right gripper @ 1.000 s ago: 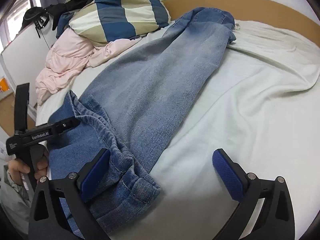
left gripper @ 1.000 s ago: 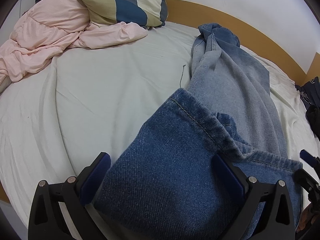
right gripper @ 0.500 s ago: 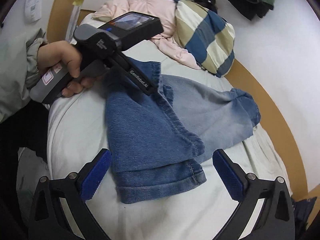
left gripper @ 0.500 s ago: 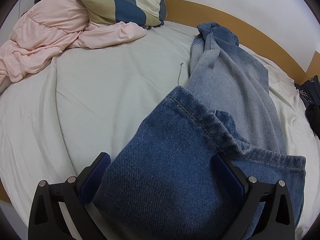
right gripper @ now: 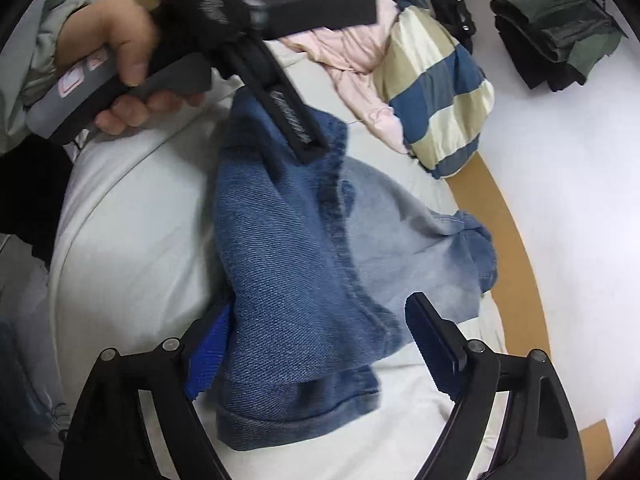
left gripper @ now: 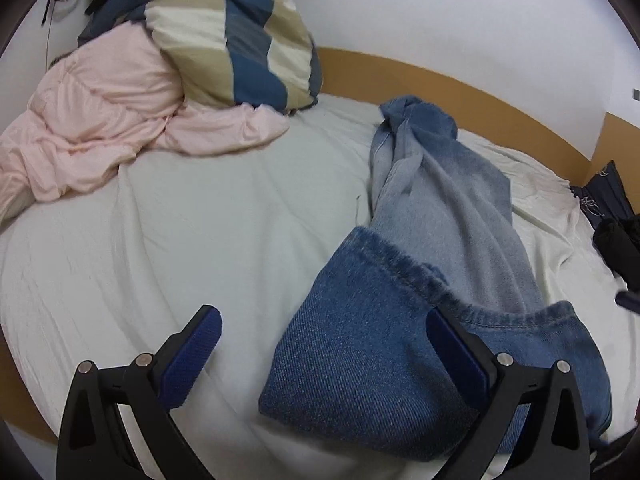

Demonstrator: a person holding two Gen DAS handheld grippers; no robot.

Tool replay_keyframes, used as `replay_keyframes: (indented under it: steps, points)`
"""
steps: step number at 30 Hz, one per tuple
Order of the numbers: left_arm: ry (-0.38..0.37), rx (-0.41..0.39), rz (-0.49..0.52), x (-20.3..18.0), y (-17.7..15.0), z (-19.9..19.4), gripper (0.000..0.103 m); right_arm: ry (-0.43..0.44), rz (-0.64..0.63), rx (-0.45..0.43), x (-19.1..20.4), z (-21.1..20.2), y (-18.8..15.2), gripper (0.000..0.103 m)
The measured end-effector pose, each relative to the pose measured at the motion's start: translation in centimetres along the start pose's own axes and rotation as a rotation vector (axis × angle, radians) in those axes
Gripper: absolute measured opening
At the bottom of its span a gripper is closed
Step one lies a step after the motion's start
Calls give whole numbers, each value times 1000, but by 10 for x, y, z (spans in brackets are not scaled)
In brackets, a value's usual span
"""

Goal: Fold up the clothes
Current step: 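Move the open right gripper over the folded end of the pants, then grasp the folded end with the right gripper, fold it over again, release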

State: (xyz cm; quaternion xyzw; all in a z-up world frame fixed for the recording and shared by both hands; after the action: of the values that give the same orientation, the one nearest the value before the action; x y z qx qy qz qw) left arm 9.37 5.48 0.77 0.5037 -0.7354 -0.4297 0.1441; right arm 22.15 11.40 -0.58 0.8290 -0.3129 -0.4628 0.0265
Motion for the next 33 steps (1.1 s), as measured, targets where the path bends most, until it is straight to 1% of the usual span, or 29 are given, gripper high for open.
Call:
replay_keyframes:
  steps: [2, 6, 8, 10, 12, 13, 14, 18, 22, 24, 26, 30, 33]
  points:
    - [-57, -19, 57, -9, 1, -7, 103, -17, 65, -12, -16, -2, -2, 86]
    - [-158, -52, 116, -19, -1, -23, 103, -22, 211, -16, -46, -2, -8, 87]
    - [-200, -101, 138, -23, 1, -37, 102, -20, 238, -12, -53, -1, -9, 88]
    - [-275, -145, 157, -28, 1, -51, 102, -22, 250, -11, -56, 0, -10, 89]
    - [-341, -130, 193, -37, -5, -54, 102, -23, 265, -12, -60, 1, -10, 90]
    - [-358, -117, 217, -42, -8, -53, 102, -22, 270, -15, -60, 1, -10, 90]
    - [-361, -104, 245, -48, -13, -52, 102, -19, 274, -16, -61, 0, -11, 90]
    - [-329, -37, 326, -64, -27, -32, 94, 5, 294, -17, -61, -1, -13, 91]
    - [-304, 1, 345, -69, -32, -15, 92, 41, 288, -17, -55, -1, -13, 91]
    - [-289, 7, 355, -71, -33, -12, 87, 48, 273, -8, -52, 1, -13, 91]
    - [-293, 13, 360, -72, -34, -12, 83, 55, 264, -5, -50, 1, -14, 91]
    - [-287, 39, 358, -70, -36, -8, 83, 74, 261, -12, -48, -4, -16, 91]
    - [-278, 32, 369, -72, -37, -8, 83, 142, 227, -46, -33, -13, -12, 91]
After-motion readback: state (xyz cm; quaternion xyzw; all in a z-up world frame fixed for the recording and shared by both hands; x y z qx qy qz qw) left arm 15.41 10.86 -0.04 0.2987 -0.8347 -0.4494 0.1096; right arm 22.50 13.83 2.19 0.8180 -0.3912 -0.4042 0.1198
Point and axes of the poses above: each gripper's, at about its wrist camera, not at the fingertips, and z roughly the way its jaws point, x to its left, y to its top, the point moved 7 cm from there along z, roughly the way its jaws point, and after that the axes turned 8 degrees about -z, right-handed, at the moved point
